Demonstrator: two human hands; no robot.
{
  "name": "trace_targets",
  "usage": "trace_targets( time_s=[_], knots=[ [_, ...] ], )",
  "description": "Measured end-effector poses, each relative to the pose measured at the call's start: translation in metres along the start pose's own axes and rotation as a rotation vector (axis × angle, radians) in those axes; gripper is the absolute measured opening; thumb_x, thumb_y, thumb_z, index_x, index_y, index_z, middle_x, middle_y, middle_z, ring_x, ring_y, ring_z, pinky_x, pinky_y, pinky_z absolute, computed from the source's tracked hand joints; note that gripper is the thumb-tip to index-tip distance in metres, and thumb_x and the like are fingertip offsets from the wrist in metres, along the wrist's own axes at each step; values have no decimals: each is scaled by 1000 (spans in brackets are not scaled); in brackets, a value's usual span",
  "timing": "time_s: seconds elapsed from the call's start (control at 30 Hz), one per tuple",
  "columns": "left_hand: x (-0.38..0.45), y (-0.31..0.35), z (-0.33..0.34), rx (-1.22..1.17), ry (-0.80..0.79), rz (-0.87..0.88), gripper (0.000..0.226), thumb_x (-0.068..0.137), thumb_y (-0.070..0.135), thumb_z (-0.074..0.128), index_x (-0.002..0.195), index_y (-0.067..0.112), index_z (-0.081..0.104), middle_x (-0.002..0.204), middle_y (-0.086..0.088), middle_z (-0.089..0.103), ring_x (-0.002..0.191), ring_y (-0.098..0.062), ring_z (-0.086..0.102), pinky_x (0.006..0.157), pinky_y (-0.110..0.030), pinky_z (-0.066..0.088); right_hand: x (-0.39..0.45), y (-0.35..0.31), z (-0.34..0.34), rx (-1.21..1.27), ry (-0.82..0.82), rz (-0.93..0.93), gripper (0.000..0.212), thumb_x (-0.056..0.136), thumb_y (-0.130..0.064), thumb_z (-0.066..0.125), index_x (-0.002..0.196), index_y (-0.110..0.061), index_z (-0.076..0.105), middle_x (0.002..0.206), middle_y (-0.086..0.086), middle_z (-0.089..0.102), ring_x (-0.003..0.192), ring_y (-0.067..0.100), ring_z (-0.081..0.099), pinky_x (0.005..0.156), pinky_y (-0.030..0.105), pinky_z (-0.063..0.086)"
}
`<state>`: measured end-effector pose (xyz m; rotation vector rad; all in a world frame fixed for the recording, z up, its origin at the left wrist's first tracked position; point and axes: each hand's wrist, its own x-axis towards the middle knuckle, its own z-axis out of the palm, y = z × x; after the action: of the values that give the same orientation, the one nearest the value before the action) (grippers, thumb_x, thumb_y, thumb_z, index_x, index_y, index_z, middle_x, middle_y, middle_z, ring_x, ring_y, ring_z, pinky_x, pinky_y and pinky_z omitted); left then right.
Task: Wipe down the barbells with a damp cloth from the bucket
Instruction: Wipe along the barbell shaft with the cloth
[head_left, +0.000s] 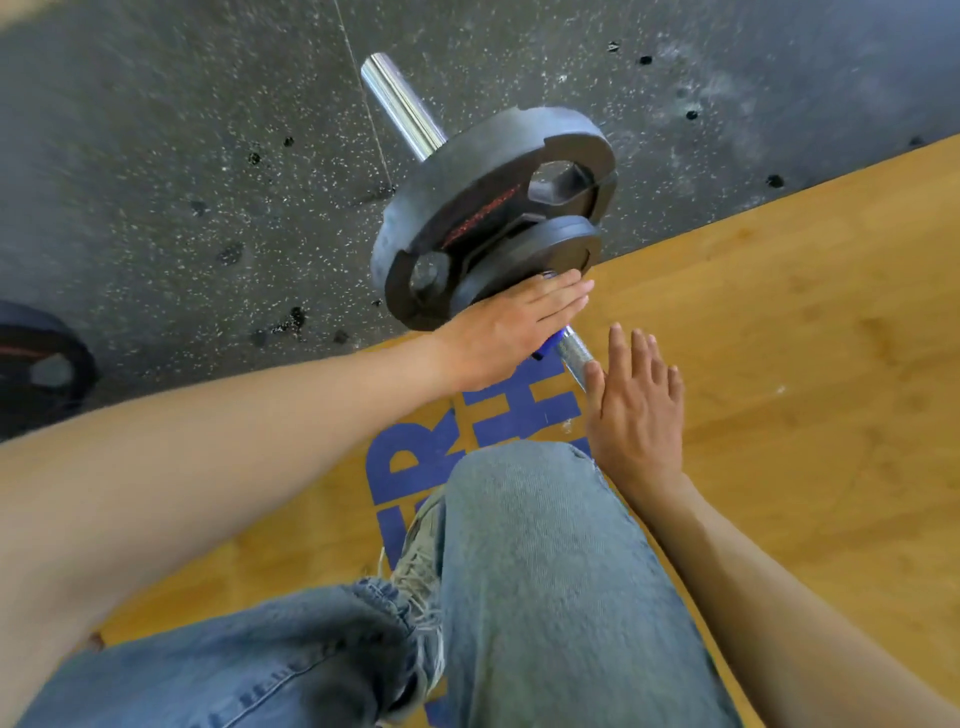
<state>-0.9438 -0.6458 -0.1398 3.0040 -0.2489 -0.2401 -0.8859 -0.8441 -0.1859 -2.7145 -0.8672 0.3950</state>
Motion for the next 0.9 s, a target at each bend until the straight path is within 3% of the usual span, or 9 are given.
trace_targets(
  time_s=[0.23,0.4,0.53,0.7,0.83,0.9],
  knots=[
    [37,12,0,-3,14,-75,79,89,-13,42,162,3,13,171,-6,5,158,-23,0,128,-34,4,10,9,-2,14,-11,9,68,105,-54,12,156,-14,34,156,19,41,146,34,36,112,55,36],
    [34,9,11,42,99,-77,83,84,-20,43,161,2,20,170,-8,14,157,-25,9,127,-38,17,24,26,-14,39,-21,24,70,105,-58,10,155,-15,34,155,19,41,144,35,36,106,52,40],
    [57,25,2,38,45,-133,75,90,-8,24,162,3,6,171,-8,1,158,-24,-2,128,-36,6,38,40,-18,59,-13,30,74,103,-61,9,150,-14,42,146,18,50,135,35,45,96,49,48],
    [118,30,-7,222,-18,-168,71,103,12,39,161,1,-1,171,-12,-5,158,-25,-5,127,-34,4,54,58,-23,86,43,47,76,101,-66,13,134,-13,56,126,13,62,117,34,57,82,46,53],
    [99,20,-2,292,54,-90,68,95,-4,1,161,1,17,169,-12,14,157,-26,13,127,-34,15,67,73,-32,98,55,61,79,97,-70,5,116,-20,63,110,7,66,105,32,60,72,41,51],
    [94,17,6,335,95,-88,67,97,-7,-3,159,-1,24,167,-14,22,155,-28,21,126,-36,22,73,80,-37,106,41,62,76,97,-69,4,110,-23,63,106,5,65,103,30,60,71,40,50]
  ],
)
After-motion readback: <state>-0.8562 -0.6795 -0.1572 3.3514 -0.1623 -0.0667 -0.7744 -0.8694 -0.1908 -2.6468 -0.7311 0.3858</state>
